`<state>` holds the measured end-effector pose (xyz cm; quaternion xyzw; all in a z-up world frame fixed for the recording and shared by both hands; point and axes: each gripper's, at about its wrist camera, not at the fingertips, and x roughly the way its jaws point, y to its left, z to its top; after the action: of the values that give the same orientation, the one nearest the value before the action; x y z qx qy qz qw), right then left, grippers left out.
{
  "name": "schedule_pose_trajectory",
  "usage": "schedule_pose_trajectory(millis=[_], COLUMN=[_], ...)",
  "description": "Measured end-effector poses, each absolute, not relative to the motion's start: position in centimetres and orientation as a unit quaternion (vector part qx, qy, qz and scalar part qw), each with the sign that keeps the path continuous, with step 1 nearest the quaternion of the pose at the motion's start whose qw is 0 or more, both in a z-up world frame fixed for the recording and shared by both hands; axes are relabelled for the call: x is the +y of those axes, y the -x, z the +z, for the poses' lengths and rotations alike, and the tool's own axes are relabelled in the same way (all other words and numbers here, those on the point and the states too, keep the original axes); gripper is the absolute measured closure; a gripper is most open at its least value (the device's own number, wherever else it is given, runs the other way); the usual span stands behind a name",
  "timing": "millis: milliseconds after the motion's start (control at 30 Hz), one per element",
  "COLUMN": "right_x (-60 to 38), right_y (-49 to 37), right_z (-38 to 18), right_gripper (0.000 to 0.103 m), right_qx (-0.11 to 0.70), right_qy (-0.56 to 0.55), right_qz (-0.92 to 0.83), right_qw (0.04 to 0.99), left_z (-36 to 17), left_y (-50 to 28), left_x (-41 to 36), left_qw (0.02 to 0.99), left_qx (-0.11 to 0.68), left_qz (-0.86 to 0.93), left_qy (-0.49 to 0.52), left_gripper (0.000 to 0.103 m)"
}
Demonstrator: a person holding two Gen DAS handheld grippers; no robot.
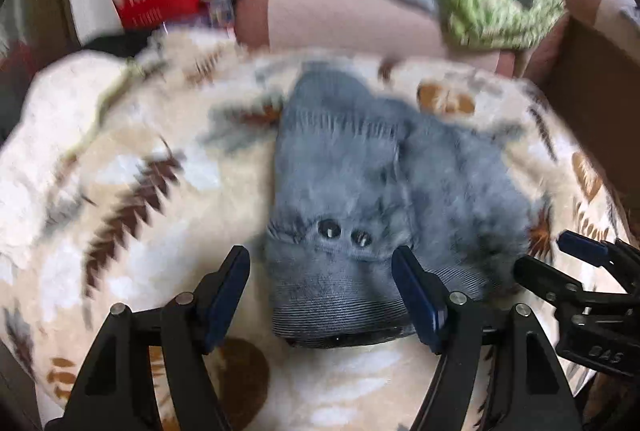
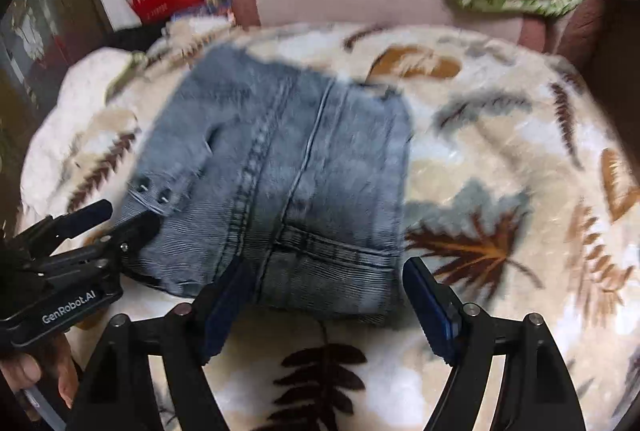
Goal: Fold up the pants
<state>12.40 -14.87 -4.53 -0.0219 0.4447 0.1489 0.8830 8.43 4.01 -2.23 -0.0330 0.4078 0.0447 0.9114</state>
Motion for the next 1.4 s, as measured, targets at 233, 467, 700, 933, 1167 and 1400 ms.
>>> schedule_pose_trajectory(millis=[233,467,700,933,1167,1400], right_x=[-16.8,-17.2,-16.9,-16.8,-17.0,-17.1], right_y=[-5.9,-2.8,-2.2,-2.1,-1.9,-2.2], right_z=[-2.5,-4.8,-4.0,-4.0,-2.7,-1.9], right_gripper=[0.0,0.0,0.0,0.0,0.0,0.0], right_qx=[0.376,0.38,0.359,0.355,0.329,0.316], right_qy=[0.038,0.039,0.051,0.06,0.053,0.053], right_qz=[0.127,0.121,0.11,0.1,0.095,0.1], right_qw=[0.917,0.916,0.925,0.928,0.938,0.942], left_z=[0.9,0.5,1.4,1.0,1.7,1.8], left_y=[-3.6,-1.8,-0.5,-0.4,-0.2,-0.3], left_x=[2.8,1.8,1.1,1.4,1.8,1.8], left_qw=[0.935,0.931,0.936,0.933,0.938,0.94], left_qx=[0.347,0.357,0.346,0.353,0.338,0.335], left_qz=[0.065,0.073,0.058,0.06,0.062,0.065], left_qy=[0.03,0.02,0.024,0.033,0.034,0.03], left_gripper=[0.015,0.015,0.015,0.015,0.015,0.015])
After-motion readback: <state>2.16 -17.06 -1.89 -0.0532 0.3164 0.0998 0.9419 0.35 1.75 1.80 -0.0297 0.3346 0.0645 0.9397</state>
